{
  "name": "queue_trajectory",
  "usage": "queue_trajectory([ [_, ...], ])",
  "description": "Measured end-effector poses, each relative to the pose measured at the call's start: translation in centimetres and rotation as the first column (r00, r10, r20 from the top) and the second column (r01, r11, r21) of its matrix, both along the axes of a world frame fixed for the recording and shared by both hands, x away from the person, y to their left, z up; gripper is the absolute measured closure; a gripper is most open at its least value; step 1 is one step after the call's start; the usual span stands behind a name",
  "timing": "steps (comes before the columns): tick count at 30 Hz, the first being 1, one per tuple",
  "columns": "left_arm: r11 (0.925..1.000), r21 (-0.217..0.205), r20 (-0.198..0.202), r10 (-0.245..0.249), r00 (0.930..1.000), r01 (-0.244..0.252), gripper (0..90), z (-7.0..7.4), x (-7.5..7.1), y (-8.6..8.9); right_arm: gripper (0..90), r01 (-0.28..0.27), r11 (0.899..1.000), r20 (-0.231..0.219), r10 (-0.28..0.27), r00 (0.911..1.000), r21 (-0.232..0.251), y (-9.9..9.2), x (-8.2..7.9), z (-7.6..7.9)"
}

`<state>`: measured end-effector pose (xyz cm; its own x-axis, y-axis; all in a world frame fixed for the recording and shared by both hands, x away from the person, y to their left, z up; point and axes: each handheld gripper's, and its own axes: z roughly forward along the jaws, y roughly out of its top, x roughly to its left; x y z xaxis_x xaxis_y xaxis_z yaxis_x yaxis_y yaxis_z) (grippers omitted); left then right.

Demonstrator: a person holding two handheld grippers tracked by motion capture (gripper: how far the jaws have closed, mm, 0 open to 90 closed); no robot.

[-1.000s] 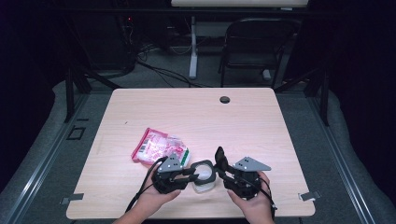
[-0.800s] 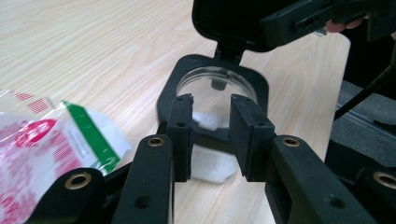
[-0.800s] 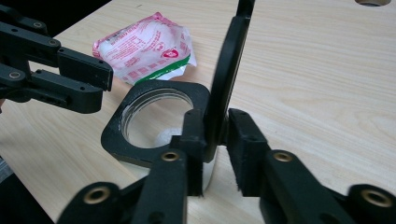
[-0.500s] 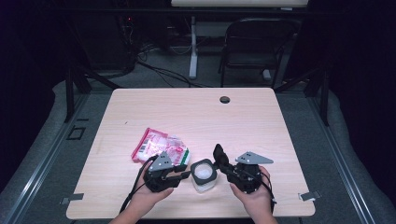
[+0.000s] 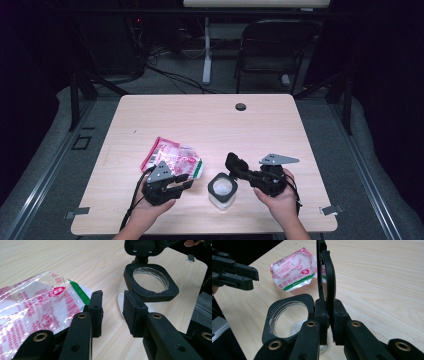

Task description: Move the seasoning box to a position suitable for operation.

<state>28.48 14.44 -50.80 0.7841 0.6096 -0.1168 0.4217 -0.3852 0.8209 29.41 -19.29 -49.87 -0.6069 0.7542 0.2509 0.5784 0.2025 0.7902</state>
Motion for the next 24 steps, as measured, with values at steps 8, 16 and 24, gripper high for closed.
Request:
queue_trajectory([
  [8,0.9999,-0.004,0.007,0.012,0.9999,-0.012,66.4,0.1,0.3,0.6,84.8,-0.047,0.999,-0.011,0.047,0.9988,0.016,-0.4,0.3,-0.1],
  [16,0.9994,-0.006,0.009,0.035,0.9994,-0.035,64.0,0.0,0.9,1.1,76.3,0.001,0.998,-0.010,0.000,1.0000,0.057,-1.4,0.4,-0.1],
  [24,0.9961,0.001,0.017,0.088,0.9960,-0.088,57.4,-0.6,1.6,2.0,83.5,0.027,0.998,-0.003,-0.027,0.9996,0.056,-1.6,0.4,-0.1],
])
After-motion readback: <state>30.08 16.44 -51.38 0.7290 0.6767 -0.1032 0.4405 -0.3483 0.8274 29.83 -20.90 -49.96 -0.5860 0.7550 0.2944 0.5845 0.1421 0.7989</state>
